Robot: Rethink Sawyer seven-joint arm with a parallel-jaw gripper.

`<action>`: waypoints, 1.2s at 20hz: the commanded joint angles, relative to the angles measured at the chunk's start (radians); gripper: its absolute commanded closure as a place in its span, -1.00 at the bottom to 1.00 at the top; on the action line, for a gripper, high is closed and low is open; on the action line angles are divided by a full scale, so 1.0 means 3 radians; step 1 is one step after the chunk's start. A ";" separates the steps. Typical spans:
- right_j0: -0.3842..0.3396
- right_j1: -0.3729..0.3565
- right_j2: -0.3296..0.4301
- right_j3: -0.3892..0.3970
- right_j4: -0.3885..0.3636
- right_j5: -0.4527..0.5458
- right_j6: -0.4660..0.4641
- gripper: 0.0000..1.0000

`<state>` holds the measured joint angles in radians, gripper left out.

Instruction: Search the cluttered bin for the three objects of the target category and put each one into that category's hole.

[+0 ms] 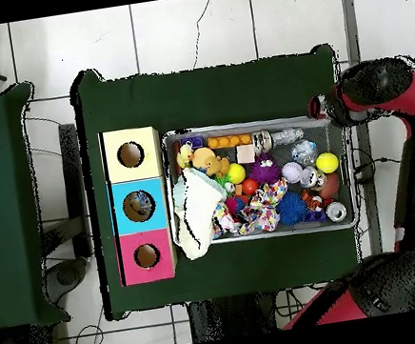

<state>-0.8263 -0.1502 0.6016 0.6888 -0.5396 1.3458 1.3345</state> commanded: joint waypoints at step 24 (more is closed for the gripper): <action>-0.0053 0.0381 0.0025 0.0146 -0.0017 0.1052 -0.1480 1.00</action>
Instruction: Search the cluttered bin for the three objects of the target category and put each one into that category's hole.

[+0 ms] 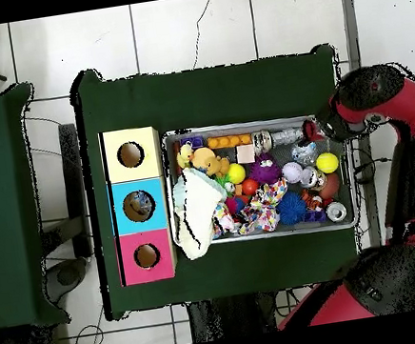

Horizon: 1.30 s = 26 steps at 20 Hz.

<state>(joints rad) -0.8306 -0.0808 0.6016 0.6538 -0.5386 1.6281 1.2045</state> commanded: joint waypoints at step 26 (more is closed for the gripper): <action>0.0127 0.0196 0.0114 -0.0399 -0.0282 -0.0778 -0.1223 1.00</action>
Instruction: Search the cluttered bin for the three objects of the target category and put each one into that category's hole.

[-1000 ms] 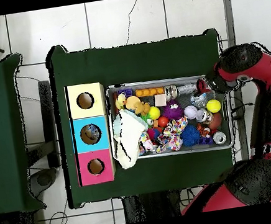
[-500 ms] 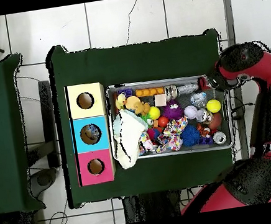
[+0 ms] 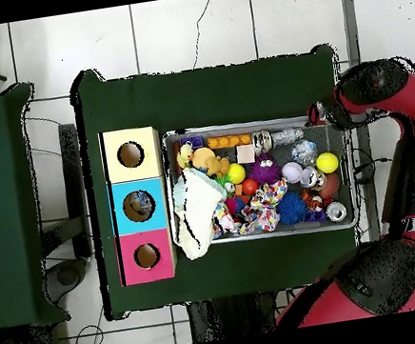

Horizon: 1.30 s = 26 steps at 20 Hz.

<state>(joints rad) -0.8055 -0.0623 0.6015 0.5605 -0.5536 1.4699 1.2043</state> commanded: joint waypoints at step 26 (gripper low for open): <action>0.0010 0.0269 0.0054 -0.0071 -0.0169 0.0452 -0.1294 -1.00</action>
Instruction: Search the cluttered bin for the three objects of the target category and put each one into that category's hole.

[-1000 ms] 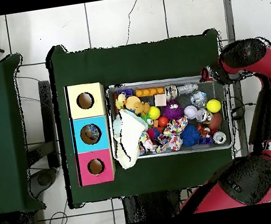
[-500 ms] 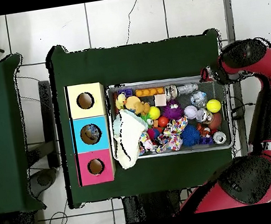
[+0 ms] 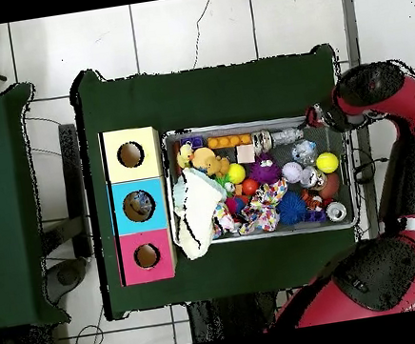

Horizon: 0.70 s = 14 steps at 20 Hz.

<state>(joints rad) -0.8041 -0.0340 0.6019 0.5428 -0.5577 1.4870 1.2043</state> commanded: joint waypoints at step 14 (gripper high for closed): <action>-0.0071 0.0149 0.0010 0.0221 -0.0055 0.0673 -0.1329 -1.00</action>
<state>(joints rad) -0.8084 -0.0101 0.6017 0.5383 -0.5579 1.5721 1.2041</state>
